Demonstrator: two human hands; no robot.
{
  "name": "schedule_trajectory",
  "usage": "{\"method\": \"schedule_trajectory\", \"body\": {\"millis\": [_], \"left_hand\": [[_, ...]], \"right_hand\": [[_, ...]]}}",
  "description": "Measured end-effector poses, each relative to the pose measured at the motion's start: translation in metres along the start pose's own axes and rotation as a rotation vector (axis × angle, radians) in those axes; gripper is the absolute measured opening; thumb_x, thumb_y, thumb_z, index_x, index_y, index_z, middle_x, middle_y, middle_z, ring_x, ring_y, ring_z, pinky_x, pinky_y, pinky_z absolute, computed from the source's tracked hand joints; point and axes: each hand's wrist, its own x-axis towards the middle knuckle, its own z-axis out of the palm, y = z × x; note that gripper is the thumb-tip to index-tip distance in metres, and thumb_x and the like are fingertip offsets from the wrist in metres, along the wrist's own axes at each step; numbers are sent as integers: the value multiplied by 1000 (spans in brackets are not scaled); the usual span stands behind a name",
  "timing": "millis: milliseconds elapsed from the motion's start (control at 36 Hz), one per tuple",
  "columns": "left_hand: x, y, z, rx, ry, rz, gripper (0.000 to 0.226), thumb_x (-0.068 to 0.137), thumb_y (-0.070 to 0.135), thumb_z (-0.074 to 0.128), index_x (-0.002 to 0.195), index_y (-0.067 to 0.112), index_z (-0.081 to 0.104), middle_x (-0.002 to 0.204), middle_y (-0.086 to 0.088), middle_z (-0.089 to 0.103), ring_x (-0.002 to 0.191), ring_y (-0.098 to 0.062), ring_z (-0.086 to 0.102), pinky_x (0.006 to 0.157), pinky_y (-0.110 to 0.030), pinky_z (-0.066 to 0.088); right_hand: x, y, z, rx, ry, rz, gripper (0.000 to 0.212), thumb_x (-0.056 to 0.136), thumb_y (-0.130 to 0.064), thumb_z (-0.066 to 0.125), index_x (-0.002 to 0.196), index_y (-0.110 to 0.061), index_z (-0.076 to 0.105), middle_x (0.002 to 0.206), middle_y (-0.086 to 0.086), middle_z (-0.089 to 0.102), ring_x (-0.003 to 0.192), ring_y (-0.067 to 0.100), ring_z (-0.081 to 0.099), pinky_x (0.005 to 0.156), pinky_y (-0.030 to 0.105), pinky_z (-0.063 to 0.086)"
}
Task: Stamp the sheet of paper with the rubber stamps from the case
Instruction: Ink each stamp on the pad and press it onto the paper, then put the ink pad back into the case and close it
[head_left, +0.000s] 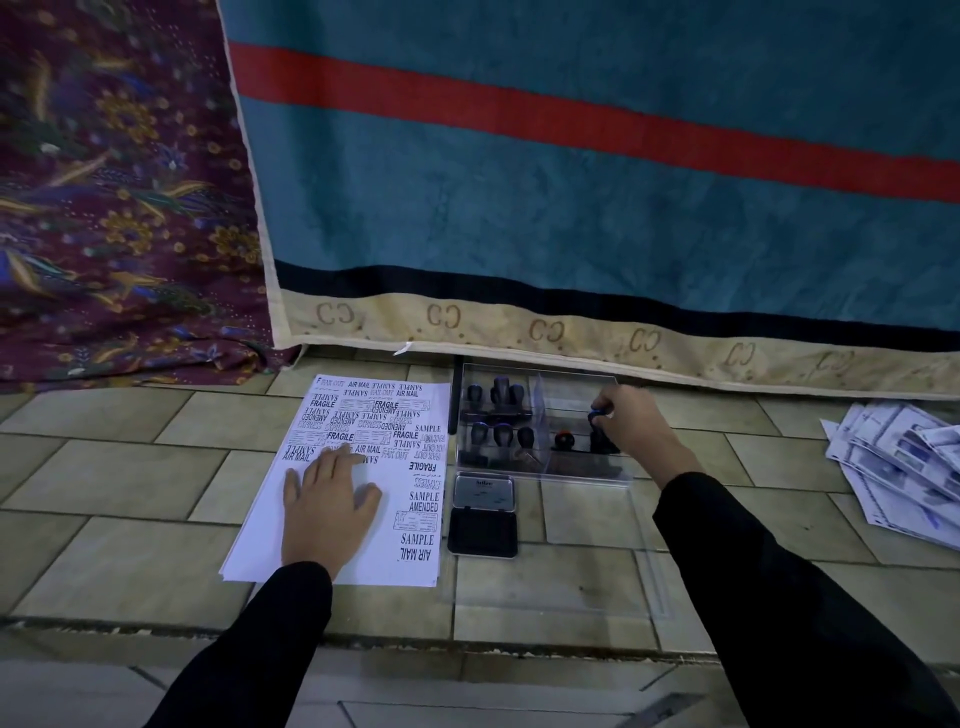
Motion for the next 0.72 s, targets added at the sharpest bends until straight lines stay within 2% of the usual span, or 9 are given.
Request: {"method": "schedule_trajectory", "body": {"millis": [139, 306, 389, 472, 583, 667, 722], "left_hand": [[0, 1, 0, 13, -20, -14, 49, 94, 33, 47, 140, 18, 40, 152, 0, 36, 143, -19, 25, 120, -49, 5], [0, 3, -3, 21, -26, -22, 54, 95, 34, 46, 144, 16, 35, 154, 0, 32, 144, -19, 22, 120, -47, 4], [1, 3, -3, 17, -32, -22, 54, 95, 35, 46, 145, 16, 34, 155, -1, 32, 144, -19, 22, 120, -47, 4], [2, -1, -3, -31, -27, -26, 52, 94, 33, 50, 141, 17, 39, 153, 0, 35, 143, -18, 25, 120, -45, 3], [5, -5, -5, -249, 24, -68, 33, 87, 27, 64, 119, 27, 57, 143, 7, 49, 137, -15, 36, 119, -41, 4], [11, -4, -8, -445, 24, -173, 26, 87, 28, 65, 113, 33, 59, 127, 5, 61, 128, -16, 47, 116, -34, 5], [14, -3, -12, -520, 16, -223, 22, 89, 28, 62, 111, 33, 60, 105, 0, 68, 116, -22, 55, 114, -34, 12]], "right_hand": [[-3, 6, -3, -27, -28, -10, 13, 81, -9, 69, 95, -7, 70, 99, 14, 71, 92, 29, 64, 77, 33, 51], [-8, 8, 2, 2, -60, -80, 25, 82, 0, 64, 106, -5, 68, 107, 15, 69, 101, 29, 63, 91, 38, 52], [-11, 6, 0, 38, -29, -55, 28, 83, 4, 58, 107, -7, 68, 109, 15, 68, 98, 30, 64, 85, 38, 55], [-19, 3, -5, 93, 31, -43, 29, 83, 5, 55, 106, -8, 68, 108, 13, 68, 91, 27, 64, 76, 32, 54], [-43, -15, -4, 200, 97, -113, 15, 83, -4, 64, 97, -8, 69, 91, 7, 69, 76, 17, 60, 71, 23, 47], [-68, -31, 10, 275, -1, -132, 5, 83, -12, 66, 85, -16, 70, 68, -6, 62, 58, 4, 53, 60, 18, 43], [-81, -38, 24, 295, -97, -126, 5, 85, -16, 65, 83, -19, 68, 68, -7, 62, 57, 3, 54, 61, 22, 48]]}}
